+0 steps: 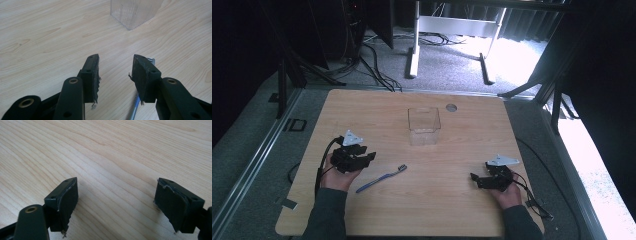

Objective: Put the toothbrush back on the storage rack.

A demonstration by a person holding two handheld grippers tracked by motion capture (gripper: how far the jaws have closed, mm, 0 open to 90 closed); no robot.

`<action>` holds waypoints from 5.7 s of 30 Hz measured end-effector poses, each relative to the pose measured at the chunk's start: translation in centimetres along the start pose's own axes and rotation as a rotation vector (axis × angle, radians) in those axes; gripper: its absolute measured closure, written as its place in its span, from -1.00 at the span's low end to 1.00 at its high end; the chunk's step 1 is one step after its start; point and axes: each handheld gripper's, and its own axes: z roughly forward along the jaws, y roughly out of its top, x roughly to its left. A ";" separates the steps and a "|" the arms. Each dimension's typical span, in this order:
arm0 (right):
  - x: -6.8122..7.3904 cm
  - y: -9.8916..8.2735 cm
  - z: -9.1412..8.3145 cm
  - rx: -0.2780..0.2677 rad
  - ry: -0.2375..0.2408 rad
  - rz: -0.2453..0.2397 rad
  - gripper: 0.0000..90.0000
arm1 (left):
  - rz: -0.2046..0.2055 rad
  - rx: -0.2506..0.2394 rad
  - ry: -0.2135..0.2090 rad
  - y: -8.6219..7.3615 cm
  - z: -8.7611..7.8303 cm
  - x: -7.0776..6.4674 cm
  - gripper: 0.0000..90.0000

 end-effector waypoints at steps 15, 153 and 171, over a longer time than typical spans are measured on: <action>0.0 0.0 0.0 -0.001 0.000 -0.001 -0.58 | 0.013 0.017 -0.009 0.4 0.3 -0.4 0.28; 0.0 0.0 0.0 0.000 0.000 0.001 -0.58 | 0.240 0.431 -0.067 1.8 4.7 -4.2 0.41; 0.0 0.0 0.0 0.000 0.000 0.001 -0.58 | 0.271 0.491 -0.078 1.9 5.4 -4.8 0.51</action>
